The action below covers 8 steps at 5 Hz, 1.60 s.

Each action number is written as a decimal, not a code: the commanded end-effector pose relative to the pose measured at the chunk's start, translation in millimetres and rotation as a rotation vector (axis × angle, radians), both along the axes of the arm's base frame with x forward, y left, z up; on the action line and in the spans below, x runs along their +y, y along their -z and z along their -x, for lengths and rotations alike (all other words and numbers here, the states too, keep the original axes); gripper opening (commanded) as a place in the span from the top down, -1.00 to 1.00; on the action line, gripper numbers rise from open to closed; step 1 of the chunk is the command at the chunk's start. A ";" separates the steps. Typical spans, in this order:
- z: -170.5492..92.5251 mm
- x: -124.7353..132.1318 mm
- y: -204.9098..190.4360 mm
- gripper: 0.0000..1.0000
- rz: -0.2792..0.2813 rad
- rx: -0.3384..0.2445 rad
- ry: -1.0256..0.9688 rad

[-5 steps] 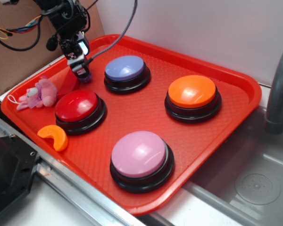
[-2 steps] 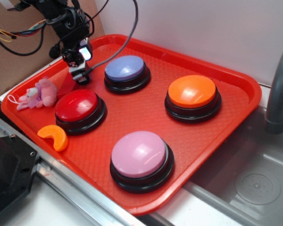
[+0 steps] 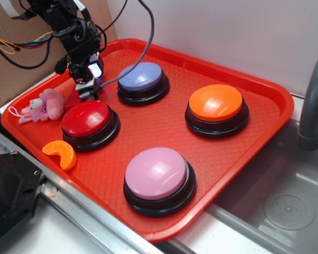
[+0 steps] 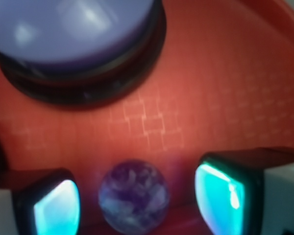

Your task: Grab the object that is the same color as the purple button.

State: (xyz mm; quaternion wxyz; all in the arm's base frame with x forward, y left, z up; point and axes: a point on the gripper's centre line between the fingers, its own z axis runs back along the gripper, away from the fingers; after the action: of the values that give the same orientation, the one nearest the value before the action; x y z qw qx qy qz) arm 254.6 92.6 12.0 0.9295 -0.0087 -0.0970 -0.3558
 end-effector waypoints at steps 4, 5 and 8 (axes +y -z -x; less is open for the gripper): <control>-17.3 -3.6 -10.1 1.00 -0.053 -0.037 -0.033; -19.5 -8.3 -33.4 1.00 -0.073 -0.044 -0.148; -18.9 -65.3 -116.8 1.00 0.037 0.047 -0.641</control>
State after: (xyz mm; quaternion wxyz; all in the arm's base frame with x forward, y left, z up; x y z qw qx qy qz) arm 256.6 29.0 105.9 0.9986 -0.0059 -0.0391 -0.0353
